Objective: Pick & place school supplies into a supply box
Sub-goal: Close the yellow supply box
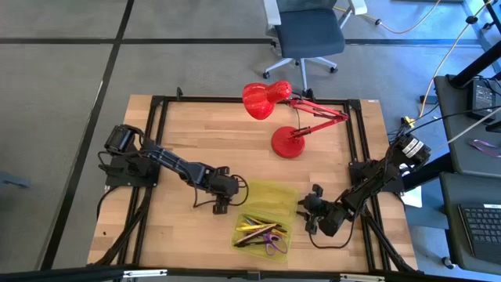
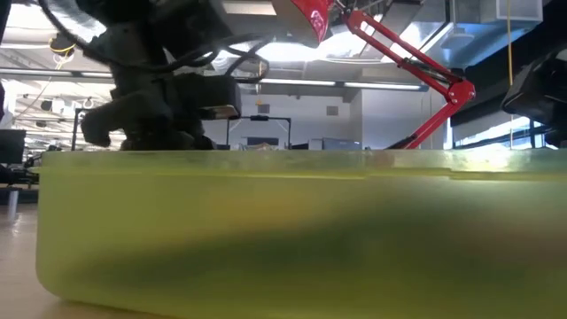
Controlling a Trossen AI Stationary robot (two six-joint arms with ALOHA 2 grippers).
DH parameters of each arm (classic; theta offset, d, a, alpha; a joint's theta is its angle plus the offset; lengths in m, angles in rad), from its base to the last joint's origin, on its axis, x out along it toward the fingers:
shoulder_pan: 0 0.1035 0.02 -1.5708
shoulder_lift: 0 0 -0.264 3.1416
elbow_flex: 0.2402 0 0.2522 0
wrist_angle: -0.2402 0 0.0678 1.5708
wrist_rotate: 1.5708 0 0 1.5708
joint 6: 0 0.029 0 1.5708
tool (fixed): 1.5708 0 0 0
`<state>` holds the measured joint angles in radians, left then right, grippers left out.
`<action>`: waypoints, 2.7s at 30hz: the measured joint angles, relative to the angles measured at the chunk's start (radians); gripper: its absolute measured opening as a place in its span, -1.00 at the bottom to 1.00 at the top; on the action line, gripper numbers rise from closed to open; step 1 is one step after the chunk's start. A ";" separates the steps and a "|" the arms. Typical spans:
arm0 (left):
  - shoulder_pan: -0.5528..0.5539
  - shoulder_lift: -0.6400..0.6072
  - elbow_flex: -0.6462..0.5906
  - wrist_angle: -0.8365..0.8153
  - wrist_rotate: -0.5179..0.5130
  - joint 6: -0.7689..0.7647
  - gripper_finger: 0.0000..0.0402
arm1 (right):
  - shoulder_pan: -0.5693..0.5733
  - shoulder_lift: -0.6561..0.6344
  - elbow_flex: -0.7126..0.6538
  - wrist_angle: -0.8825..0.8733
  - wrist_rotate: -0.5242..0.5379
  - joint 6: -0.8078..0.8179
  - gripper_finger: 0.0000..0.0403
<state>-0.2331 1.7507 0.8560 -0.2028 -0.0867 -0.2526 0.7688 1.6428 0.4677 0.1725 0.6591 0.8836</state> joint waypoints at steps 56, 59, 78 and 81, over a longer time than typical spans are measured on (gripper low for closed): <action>0.062 -0.179 -0.298 0.649 0.026 0.520 0.03 | -0.145 -0.001 0.026 0.125 0.083 -1.084 -0.12; 0.052 -0.179 -0.298 0.649 0.017 0.526 0.04 | -0.145 -0.001 0.052 0.123 0.123 -1.154 -0.12; -0.032 -0.289 -0.297 0.652 -0.103 0.529 0.04 | -0.135 -0.003 0.141 0.123 0.213 -1.335 -0.12; -0.046 -0.325 -0.297 0.657 -0.098 0.526 0.04 | -0.121 -0.005 0.141 0.123 0.213 -1.334 -0.12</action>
<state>-0.2787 1.4254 0.5594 0.4545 -0.1848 0.2731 0.6473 1.6378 0.6090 0.2958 0.8721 -0.4507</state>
